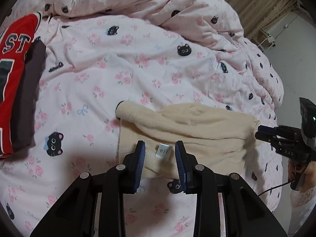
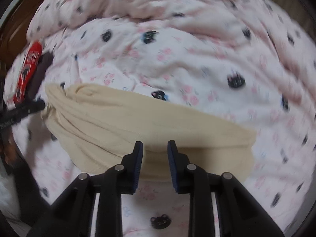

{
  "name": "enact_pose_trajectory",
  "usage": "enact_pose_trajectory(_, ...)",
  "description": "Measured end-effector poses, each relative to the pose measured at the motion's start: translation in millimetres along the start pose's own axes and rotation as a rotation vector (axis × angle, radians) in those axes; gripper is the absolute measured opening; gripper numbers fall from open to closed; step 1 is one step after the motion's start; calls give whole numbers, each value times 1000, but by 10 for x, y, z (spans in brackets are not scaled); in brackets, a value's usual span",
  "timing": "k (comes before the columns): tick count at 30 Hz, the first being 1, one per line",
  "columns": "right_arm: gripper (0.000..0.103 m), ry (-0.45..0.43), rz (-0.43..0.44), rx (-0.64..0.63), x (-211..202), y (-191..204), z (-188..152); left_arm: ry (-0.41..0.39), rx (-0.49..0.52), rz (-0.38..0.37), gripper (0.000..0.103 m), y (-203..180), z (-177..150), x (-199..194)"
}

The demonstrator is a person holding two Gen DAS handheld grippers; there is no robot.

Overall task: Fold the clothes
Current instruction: 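Hold the left tool open at the hem while the right tool moves toward the garment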

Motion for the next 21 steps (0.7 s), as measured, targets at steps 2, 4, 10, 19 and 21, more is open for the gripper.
enact_pose_trajectory(2,37,-1,-18,-102,29,159,7,10,-14,-6,27,32,-16,19)
enact_pose_trajectory(4,38,6,-26,-168,69,257,2,17,-25,-13,27,46,-26,32)
enact_pose_trajectory(10,38,75,-50,-238,364,360,44,32,-23,-8,27,53,-49,65)
enact_pose_trajectory(19,10,141,-47,-249,458,251,151,46,-30,-3,27,77,-55,101)
enact_pose_trajectory(21,9,142,-48,-259,426,240,213,47,-33,-2,27,86,-52,107)
Point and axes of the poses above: each gripper's, at about its wrist camera, not at the fingertips, and x roughly the way its jaws point, y to its left, z to its top, the point moved 1 cm from there along x, roughly the way its jaws point, and after that the axes turned 6 degrees about -y, right-handed, at the moved point
